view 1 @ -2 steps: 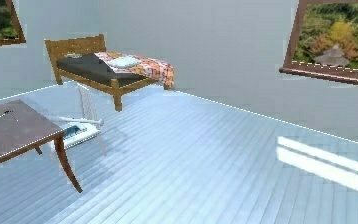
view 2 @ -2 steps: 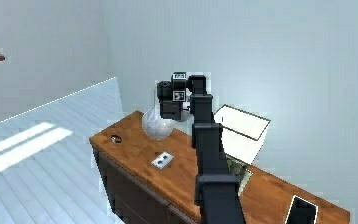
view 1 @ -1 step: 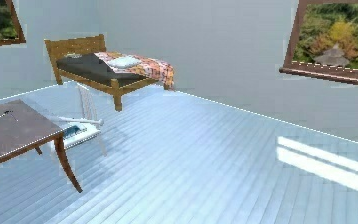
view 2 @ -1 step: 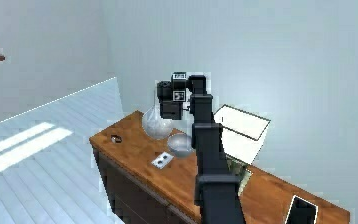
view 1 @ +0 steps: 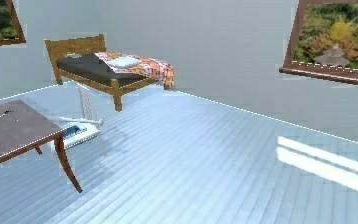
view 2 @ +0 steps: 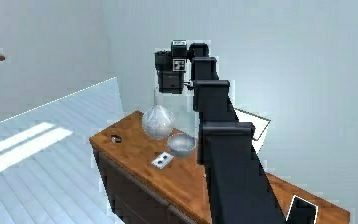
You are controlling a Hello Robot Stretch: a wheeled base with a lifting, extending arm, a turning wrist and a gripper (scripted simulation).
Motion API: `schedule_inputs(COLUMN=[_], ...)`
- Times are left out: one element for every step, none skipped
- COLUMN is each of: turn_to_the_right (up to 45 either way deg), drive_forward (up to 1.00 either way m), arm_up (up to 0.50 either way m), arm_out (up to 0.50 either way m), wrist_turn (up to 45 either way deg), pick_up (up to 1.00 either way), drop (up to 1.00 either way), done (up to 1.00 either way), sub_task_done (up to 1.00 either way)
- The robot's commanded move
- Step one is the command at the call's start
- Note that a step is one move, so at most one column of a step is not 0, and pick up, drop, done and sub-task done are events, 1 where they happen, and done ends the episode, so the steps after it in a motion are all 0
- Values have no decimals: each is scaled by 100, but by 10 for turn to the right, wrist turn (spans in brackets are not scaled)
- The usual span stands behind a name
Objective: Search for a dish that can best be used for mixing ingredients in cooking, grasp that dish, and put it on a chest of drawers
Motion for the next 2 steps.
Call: schedule_inputs(turn_to_the_right=[0, 0], drive_forward=[0, 0], arm_up=[0, 0], arm_out=[-8, 0], wrist_turn=[0, 0], pick_up=[0, 0], drop=[0, 0], done=[0, 100], sub_task_done=[0, 0])
